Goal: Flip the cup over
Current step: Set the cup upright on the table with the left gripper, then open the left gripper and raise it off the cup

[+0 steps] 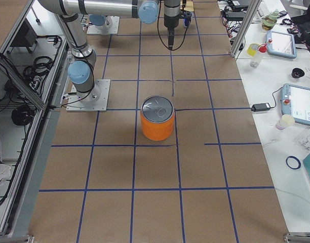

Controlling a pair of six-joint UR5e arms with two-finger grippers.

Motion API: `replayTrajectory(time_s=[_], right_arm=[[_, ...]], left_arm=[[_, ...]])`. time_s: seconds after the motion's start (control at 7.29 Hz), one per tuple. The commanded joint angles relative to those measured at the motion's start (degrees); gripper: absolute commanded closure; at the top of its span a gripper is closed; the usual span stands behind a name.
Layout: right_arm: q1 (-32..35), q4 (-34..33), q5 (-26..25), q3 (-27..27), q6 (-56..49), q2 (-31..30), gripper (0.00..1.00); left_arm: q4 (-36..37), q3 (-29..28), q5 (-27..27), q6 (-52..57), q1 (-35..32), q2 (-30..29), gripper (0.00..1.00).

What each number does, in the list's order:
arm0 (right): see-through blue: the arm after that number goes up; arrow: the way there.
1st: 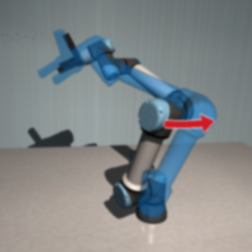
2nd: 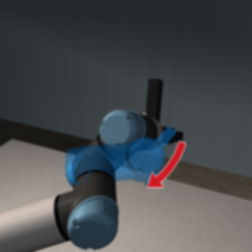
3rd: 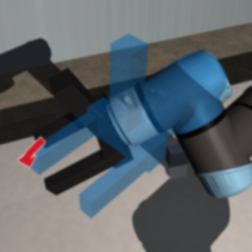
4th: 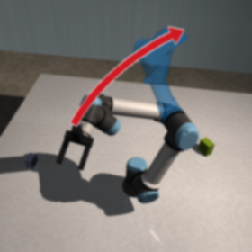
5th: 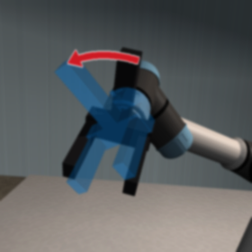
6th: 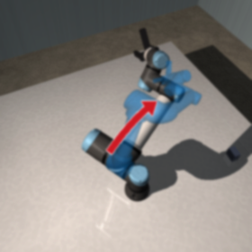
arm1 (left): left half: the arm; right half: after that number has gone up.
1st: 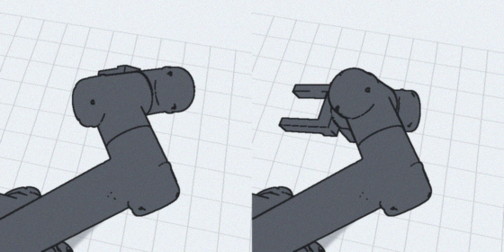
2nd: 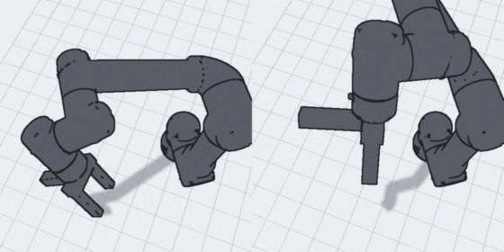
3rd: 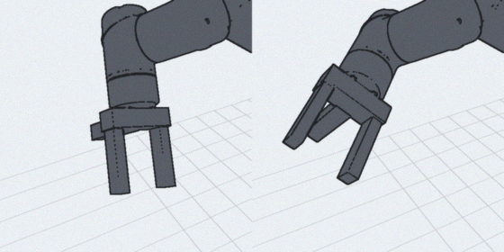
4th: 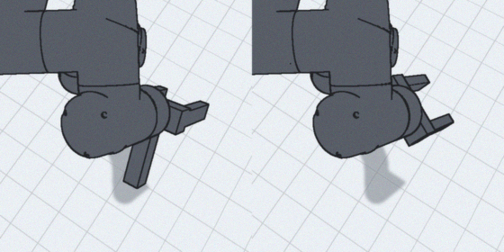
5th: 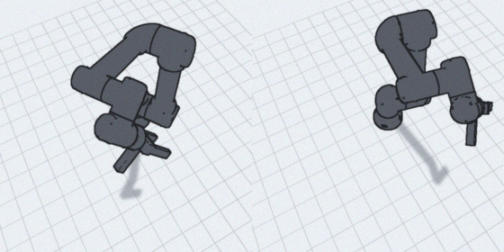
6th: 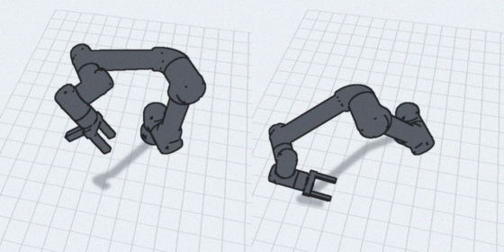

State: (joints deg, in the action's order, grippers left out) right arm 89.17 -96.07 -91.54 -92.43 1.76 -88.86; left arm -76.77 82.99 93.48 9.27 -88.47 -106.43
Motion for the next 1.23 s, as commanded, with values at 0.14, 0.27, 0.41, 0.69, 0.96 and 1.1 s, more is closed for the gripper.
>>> replayTrajectory(time_s=[0.14, 0.27, 0.41, 0.69, 0.96, 1.1], right_arm=[[0.04, 0.00, -0.04, -0.03, 0.09, -0.09, 0.00], [0.04, 0.00, -0.04, -0.03, 0.09, 0.00, 0.00], [0.04, 0.00, -0.04, -0.03, 0.00, 0.00, 0.00], [0.04, 0.00, -0.04, -0.12, 0.00, 0.00, 0.00], [0.04, 0.00, -0.13, -0.12, 0.00, 0.00, 0.00], [0.04, 0.00, -0.13, -0.12, 0.09, 0.00, 0.00]], left_arm=[[-13.02, -0.55, -1.44, -3.55, -2.94, 11.48, 0.27], [-13.31, 0.15, -1.89, -3.82, -2.94, 12.99, 0.27], [-13.14, 0.24, -1.99, -4.00, -2.94, 13.18, 0.27], [-13.05, 0.33, -1.99, -4.00, -2.94, 13.62, 0.27], [-12.79, 1.46, -1.90, -4.00, -2.94, 14.06, 0.27], [-12.61, 1.56, -1.81, -4.00, -2.94, 14.32, 0.27]])
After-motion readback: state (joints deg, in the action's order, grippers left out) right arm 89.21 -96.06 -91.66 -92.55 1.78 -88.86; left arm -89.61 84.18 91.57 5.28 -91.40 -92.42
